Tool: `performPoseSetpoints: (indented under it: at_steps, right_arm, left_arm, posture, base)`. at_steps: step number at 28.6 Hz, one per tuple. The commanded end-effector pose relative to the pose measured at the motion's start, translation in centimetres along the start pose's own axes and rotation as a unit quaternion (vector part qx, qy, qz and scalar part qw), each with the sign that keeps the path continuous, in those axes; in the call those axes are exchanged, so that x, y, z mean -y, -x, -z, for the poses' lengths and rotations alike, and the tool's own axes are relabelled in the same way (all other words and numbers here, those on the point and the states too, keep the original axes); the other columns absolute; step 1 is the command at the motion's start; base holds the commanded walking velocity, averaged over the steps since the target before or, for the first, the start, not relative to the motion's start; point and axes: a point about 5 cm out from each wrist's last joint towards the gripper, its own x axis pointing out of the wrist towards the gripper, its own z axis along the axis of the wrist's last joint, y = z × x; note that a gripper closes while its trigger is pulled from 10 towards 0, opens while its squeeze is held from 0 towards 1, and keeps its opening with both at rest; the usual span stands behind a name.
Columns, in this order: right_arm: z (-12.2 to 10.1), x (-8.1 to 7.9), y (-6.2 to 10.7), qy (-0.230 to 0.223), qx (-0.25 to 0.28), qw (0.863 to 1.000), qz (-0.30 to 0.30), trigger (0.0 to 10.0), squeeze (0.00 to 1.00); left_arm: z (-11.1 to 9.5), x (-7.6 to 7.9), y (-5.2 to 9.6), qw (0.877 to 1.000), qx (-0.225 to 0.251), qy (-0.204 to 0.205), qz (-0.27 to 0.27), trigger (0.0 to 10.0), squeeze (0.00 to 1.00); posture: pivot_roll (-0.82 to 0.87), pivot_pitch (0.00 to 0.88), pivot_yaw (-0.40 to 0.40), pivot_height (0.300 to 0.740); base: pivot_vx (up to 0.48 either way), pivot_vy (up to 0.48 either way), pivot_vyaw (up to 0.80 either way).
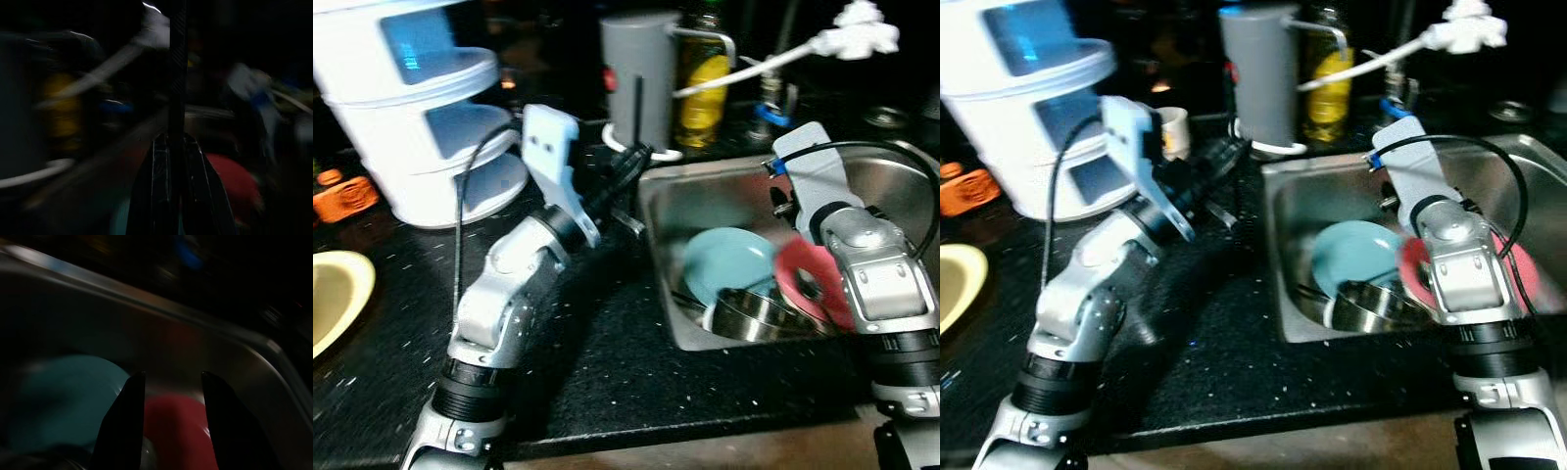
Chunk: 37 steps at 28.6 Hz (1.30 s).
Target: Kitchen organization
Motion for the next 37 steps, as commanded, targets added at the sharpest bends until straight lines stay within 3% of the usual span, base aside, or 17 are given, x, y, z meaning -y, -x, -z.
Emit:
performPoseSetpoints:
  at_steps: [1,5,10,14,15,16,24,26,27,28,30,37]
  right_arm:
    - [-0.3,0.3,0.0,0.001,0.002,1.000,0.011,10.0,0.00]
    - [-0.4,0.5,0.0,0.013,0.007,1.000,0.021,10.0,0.00]
    - [-0.7,0.2,0.1,0.021,0.017,1.000,0.015,10.0,0.00]
    - [-0.8,0.0,0.0,0.021,0.021,0.999,0.013,10.0,0.00]
    - [-0.9,-0.1,0.0,0.021,0.023,0.999,0.012,10.0,0.00]
    - [-1.0,-0.1,0.1,0.020,0.026,0.999,0.011,10.0,0.00]
    - [-1.3,0.0,0.2,0.013,0.043,0.999,0.015,10.0,0.00]
    - [-1.6,-0.3,0.2,0.003,0.057,0.998,0.012,10.0,0.00]
    - [-1.7,-0.4,0.2,-0.003,0.062,0.998,0.010,10.0,0.00]
    - [-1.8,-0.6,0.3,-0.009,0.068,0.998,0.008,10.0,0.00]
    - [-1.9,-0.7,0.3,-0.013,0.071,0.997,0.007,10.0,0.00]
    - [-1.9,-1.7,0.3,-0.110,0.098,0.989,-0.011,10.0,0.00]
  left_arm:
    - [0.8,0.6,0.1,1.000,-0.017,-0.006,0.025,10.0,0.00]
    - [1.9,1.4,0.1,0.998,-0.042,-0.019,0.045,10.0,0.00]
    - [3.4,1.6,0.1,0.992,-0.084,-0.076,0.061,10.0,0.00]
    - [4.1,1.8,0.2,0.991,-0.093,-0.068,0.066,10.0,0.00]
    - [4.2,1.7,0.3,0.992,-0.094,-0.060,0.063,10.0,0.64]
    - [4.5,1.6,0.3,0.993,-0.095,-0.051,0.054,10.0,1.00]
    - [4.2,1.6,0.0,0.997,-0.063,-0.011,0.036,10.0,1.00]
    - [3.7,1.2,-0.1,0.999,-0.048,-0.001,0.009,10.0,1.00]
    - [3.4,1.1,-0.2,0.999,-0.040,0.005,-0.001,10.0,0.65]
    - [3.2,0.9,-0.1,0.999,-0.035,0.008,-0.012,10.0,0.00]
    - [3.0,0.7,-0.1,0.999,-0.032,0.009,-0.017,10.0,0.00]
    - [2.3,-0.5,0.6,0.997,-0.028,0.016,-0.074,10.0,0.00]
  posture:
    - [-0.08,0.000,0.071,0.740]
    - [-0.08,0.000,0.071,0.740]
    - [-0.08,0.000,0.071,0.740]
    - [-0.09,0.000,0.072,0.740]
    - [-0.09,0.000,0.074,0.740]
    - [-0.09,0.000,0.075,0.740]
    - [-0.09,0.000,0.076,0.740]
    - [-0.09,0.000,0.078,0.740]
    - [-0.09,0.000,0.079,0.740]
    - [-0.09,0.000,0.080,0.740]
    - [-0.09,0.000,0.080,0.740]
    - [-0.08,0.000,0.080,0.740]
  base:
    - [0.000,0.000,-0.79]
    - [0.000,0.000,-0.59]
    - [0.000,0.000,0.00]
    - [0.000,0.000,0.00]
    - [0.000,0.000,0.00]
    - [0.000,0.000,0.00]
    - [0.000,0.000,0.00]
    - [0.000,0.000,0.00]
    - [0.000,0.000,0.00]
    - [0.000,0.000,0.00]
    - [0.000,0.000,0.00]
    - [0.000,0.000,0.00]
